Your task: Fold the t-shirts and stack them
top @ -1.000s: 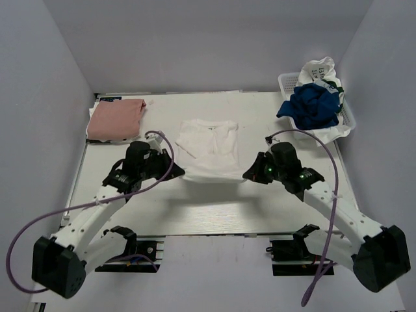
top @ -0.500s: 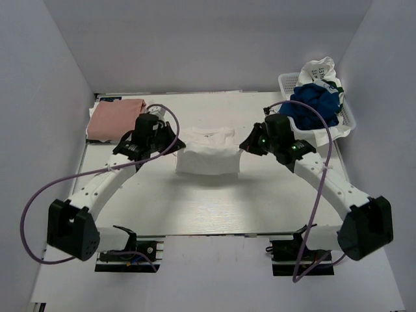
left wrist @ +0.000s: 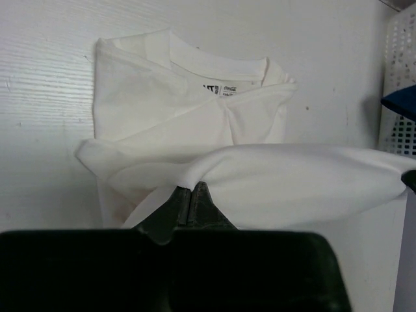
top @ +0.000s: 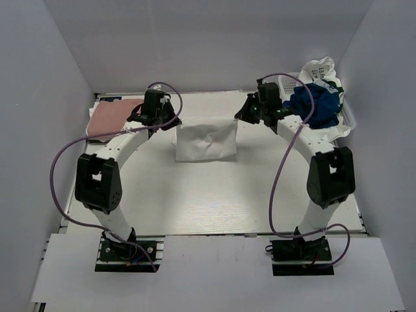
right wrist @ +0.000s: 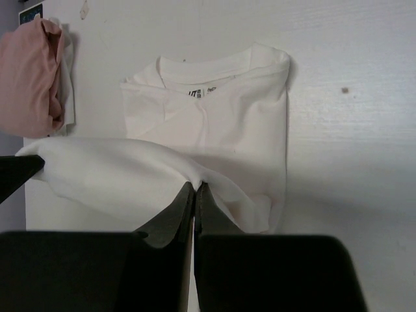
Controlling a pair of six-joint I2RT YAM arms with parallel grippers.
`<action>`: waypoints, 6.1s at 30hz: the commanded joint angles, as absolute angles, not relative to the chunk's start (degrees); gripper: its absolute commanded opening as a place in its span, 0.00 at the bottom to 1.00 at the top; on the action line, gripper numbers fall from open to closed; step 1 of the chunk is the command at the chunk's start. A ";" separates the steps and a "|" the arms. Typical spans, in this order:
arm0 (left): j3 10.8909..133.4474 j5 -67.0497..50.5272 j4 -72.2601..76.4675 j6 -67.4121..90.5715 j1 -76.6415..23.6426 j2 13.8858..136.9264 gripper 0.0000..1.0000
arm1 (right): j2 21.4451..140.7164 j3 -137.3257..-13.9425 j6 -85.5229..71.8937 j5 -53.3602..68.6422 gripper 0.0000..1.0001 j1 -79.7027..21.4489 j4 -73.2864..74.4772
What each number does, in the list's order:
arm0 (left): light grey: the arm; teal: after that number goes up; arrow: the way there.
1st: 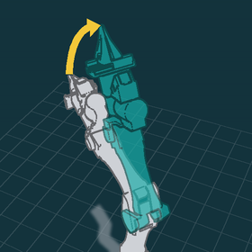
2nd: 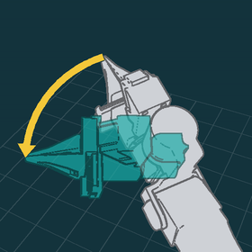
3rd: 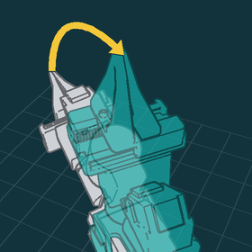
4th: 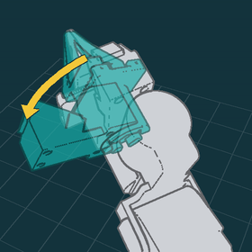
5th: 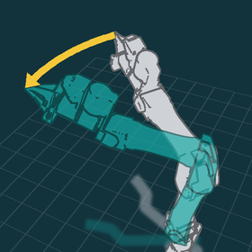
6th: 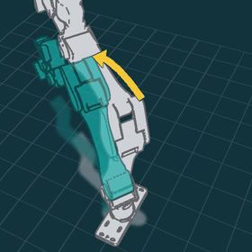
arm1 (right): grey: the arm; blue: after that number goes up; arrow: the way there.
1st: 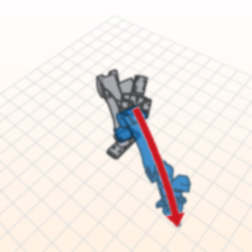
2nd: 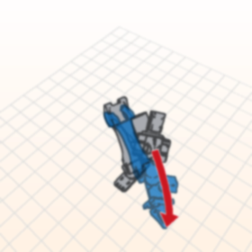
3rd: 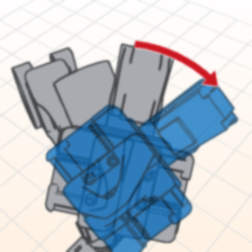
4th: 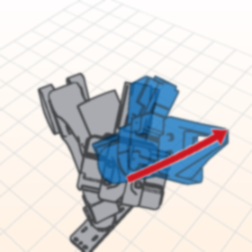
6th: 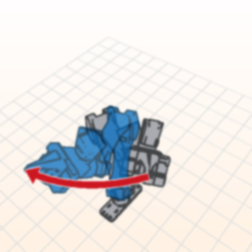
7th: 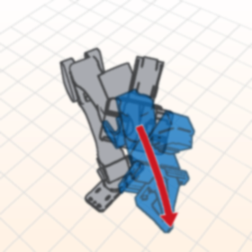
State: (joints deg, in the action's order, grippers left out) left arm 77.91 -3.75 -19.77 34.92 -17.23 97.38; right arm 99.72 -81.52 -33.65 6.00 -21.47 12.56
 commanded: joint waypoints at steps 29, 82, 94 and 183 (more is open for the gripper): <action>94.92 -21.09 -7.29 29.89 -9.93 119.08 1.00 | 119.63 -95.84 -17.40 11.67 0.90 -24.69 1.77; 69.96 -2.90 -8.96 32.43 -8.97 109.86 1.00 | 114.07 -74.53 -26.46 12.57 0.90 -30.68 -6.41; 80.23 -13.09 -9.66 32.43 -4.48 121.54 1.00 | 115.15 -67.09 -26.89 12.48 0.90 -31.90 -1.31; 119.36 19.51 -39.11 -22.06 -5.98 111.80 0.00 | 77.96 -40.61 -23.38 -27.86 0.90 -37.00 0.62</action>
